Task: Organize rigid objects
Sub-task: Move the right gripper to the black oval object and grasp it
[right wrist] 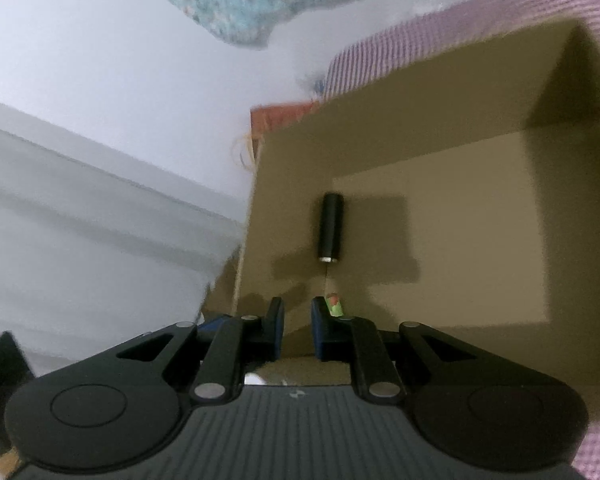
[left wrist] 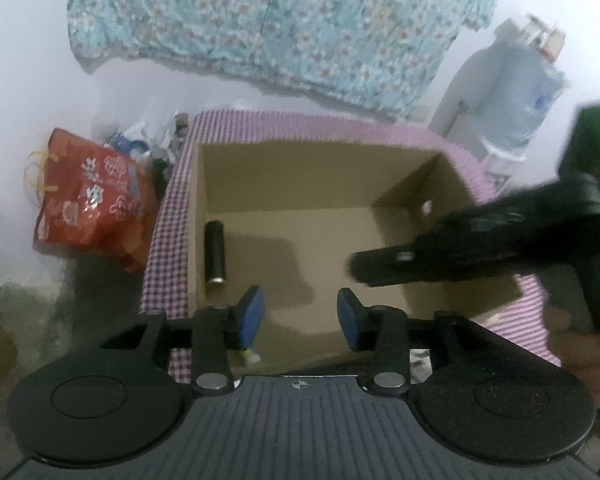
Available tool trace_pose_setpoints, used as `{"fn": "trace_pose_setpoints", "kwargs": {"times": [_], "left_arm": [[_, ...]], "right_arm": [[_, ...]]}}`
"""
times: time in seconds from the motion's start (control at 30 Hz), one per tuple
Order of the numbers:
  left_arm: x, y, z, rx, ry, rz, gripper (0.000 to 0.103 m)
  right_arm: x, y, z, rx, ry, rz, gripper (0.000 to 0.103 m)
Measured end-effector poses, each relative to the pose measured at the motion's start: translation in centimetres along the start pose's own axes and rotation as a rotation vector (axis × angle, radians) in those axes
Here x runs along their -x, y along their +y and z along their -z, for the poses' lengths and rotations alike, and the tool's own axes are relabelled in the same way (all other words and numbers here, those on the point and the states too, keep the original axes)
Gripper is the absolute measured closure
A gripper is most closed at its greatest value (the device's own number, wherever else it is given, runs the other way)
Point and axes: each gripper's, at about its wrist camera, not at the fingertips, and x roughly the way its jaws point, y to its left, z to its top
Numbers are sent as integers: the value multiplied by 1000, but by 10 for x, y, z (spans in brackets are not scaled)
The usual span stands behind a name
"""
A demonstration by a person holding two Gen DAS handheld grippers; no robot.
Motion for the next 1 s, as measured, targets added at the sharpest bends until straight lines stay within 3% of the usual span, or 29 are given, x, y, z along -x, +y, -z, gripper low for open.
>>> {"fn": "trace_pose_setpoints", "kwargs": {"times": [0.2, 0.4, 0.7, 1.0], "left_arm": [[31, -13, 10, -14, -60, 72, 55], [36, -42, 36, -63, -25, 154, 51], [-2, -100, 84, -195, 117, 231, 50], [-42, -128, 103, -258, 190, 221, 50]], "right_arm": [[91, -12, 50, -12, -157, -26, 86], [141, -43, 123, -88, -284, 52, 85], [123, -100, 206, -293, -258, 123, 84], [114, -112, 224, -283, -201, 129, 84]]}}
